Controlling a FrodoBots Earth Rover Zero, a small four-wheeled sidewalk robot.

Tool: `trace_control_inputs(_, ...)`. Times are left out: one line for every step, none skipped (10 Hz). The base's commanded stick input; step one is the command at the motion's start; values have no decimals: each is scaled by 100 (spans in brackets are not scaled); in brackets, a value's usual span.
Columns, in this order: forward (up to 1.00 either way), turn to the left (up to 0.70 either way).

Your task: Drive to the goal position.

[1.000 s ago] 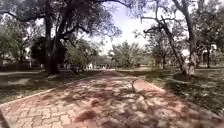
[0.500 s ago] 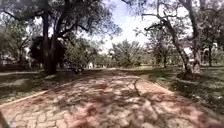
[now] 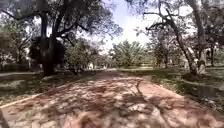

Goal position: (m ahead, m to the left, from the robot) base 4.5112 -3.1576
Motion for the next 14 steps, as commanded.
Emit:
trace_control_inputs(70,0)
trace_control_inputs(70,0)
trace_control_inputs(70,0)
trace_control_inputs(70,0)
trace_control_inputs(70,0)
trace_control_inputs(70,0)
trace_control_inputs(70,0)
trace_control_inputs(70,0)
trace_control_inputs(70,0)
trace_control_inputs(70,0)
trace_control_inputs(70,0)
trace_control_inputs(70,0)
trace_control_inputs(70,0)
trace_control_inputs(70,0)
